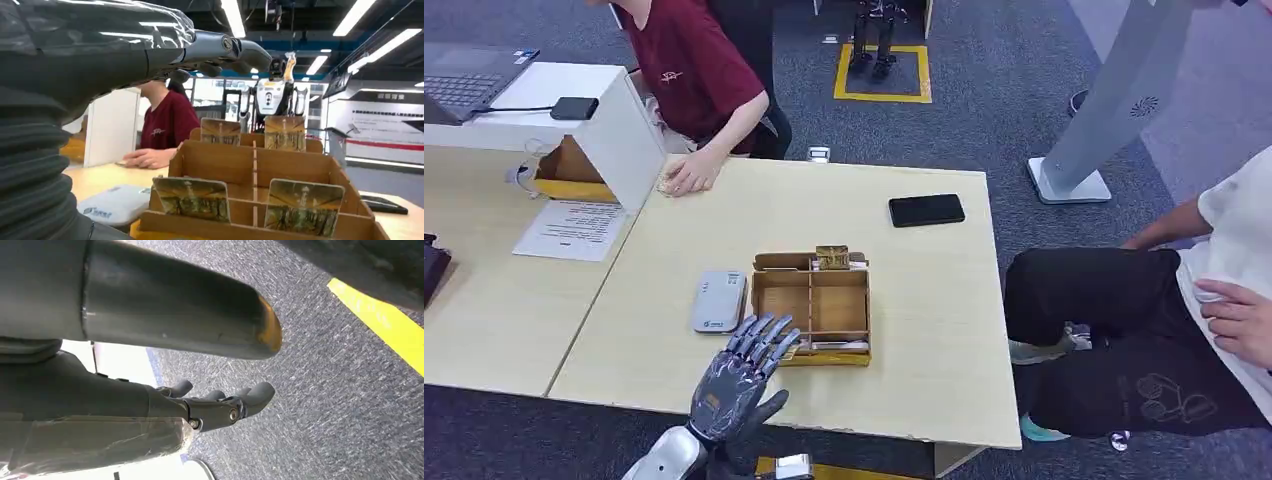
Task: Pass the card to the sensor for recognition and then transmit it.
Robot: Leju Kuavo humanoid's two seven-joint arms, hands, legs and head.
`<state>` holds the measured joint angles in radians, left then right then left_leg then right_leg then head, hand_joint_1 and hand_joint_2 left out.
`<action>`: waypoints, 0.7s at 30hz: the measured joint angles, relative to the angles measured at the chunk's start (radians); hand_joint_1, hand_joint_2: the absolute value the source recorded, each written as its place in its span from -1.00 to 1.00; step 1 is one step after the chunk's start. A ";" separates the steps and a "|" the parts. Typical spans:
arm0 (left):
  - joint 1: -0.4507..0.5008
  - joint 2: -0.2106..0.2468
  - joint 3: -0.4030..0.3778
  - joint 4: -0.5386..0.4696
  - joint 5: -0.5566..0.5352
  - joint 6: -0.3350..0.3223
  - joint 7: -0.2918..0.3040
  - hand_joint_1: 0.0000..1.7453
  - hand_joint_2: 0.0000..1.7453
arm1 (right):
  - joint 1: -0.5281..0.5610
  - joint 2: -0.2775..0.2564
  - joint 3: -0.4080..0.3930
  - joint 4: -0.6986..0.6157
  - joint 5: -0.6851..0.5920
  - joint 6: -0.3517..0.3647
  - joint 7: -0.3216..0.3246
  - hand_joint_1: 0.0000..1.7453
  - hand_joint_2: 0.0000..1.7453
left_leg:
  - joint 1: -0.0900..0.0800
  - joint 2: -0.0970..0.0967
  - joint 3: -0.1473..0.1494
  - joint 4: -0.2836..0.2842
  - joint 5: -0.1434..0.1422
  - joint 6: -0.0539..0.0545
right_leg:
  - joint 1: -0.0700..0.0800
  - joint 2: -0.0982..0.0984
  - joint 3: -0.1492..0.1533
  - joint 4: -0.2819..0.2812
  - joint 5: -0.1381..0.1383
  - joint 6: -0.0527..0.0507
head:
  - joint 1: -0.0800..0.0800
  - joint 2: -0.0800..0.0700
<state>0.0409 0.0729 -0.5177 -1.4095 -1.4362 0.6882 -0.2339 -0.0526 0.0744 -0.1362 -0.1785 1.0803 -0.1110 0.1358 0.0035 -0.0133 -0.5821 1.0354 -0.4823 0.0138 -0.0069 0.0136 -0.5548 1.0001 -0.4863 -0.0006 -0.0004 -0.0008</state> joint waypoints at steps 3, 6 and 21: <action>-0.008 -0.010 0.005 0.014 -0.013 0.000 0.008 -1.00 1.00 | 0.001 0.000 -0.006 0.000 0.005 0.000 0.000 -1.00 -1.00 | 0.000 0.000 0.000 0.000 0.000 0.000 | 0.000 0.000 0.000 0.000 0.000 0.000 | 0.000 0.000; -0.017 -0.025 0.020 0.018 -0.031 0.000 0.028 -1.00 1.00 | 0.000 0.001 -0.015 0.000 0.014 0.000 0.000 -1.00 -1.00 | 0.000 0.000 0.000 0.000 0.000 0.000 | 0.000 0.000 0.000 0.000 0.000 0.000 | 0.000 0.000; -0.047 -0.069 0.090 0.051 -0.003 0.001 0.021 -1.00 1.00 | 0.000 0.002 -0.041 0.000 0.038 0.000 -0.003 -1.00 -1.00 | 0.000 0.000 0.000 0.000 0.000 0.000 | 0.000 0.000 0.000 0.000 0.000 0.000 | 0.000 0.000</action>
<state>-0.0065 0.0038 -0.4280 -1.3584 -1.4389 0.6889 -0.2129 -0.0523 0.0759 -0.1774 -0.1785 1.1181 -0.1110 0.1331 0.0035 -0.0134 -0.5822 1.0355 -0.4823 0.0139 -0.0069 0.0132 -0.5548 1.0001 -0.4862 -0.0006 -0.0004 -0.0008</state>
